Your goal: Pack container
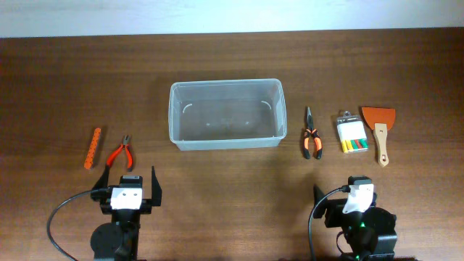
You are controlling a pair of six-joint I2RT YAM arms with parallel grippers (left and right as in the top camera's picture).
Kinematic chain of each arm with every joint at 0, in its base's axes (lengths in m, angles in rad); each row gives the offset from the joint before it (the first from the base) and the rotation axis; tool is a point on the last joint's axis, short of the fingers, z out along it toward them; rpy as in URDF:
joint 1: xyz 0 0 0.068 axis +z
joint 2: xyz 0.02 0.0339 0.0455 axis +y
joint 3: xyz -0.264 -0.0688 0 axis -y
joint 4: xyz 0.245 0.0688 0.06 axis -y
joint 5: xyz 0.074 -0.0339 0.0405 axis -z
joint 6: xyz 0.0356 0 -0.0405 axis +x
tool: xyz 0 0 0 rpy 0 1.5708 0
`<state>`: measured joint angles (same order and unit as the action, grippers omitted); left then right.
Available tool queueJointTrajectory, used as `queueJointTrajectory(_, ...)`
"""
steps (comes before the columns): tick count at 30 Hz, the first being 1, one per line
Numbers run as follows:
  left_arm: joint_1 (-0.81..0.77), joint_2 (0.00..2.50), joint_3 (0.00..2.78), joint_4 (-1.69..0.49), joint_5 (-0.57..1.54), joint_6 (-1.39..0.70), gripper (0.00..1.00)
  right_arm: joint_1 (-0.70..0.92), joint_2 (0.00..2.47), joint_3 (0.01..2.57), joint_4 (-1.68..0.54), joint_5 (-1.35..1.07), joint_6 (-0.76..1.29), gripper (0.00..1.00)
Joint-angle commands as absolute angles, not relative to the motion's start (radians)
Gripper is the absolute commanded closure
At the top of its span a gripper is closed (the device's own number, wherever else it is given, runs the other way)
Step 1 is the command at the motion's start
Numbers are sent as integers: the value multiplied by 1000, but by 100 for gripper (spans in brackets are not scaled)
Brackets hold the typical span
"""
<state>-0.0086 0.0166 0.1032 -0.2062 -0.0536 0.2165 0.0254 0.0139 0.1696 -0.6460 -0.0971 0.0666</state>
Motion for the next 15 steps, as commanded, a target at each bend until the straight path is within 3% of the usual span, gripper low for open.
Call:
queueJointTrajectory(1, -13, 25, 118, -216, -11, 156, 1, 18, 5, 165, -582, -139, 60, 2)
queueJointTrajectory(8, -12, 215, 319, -298, -51, 124, 1, 19, 81, 278, -569, -218, 60, 2)
queueJointTrajectory(15, -12, 596, 662, -424, -76, 128, 1, 19, 403, 569, -672, -213, -25, 2)
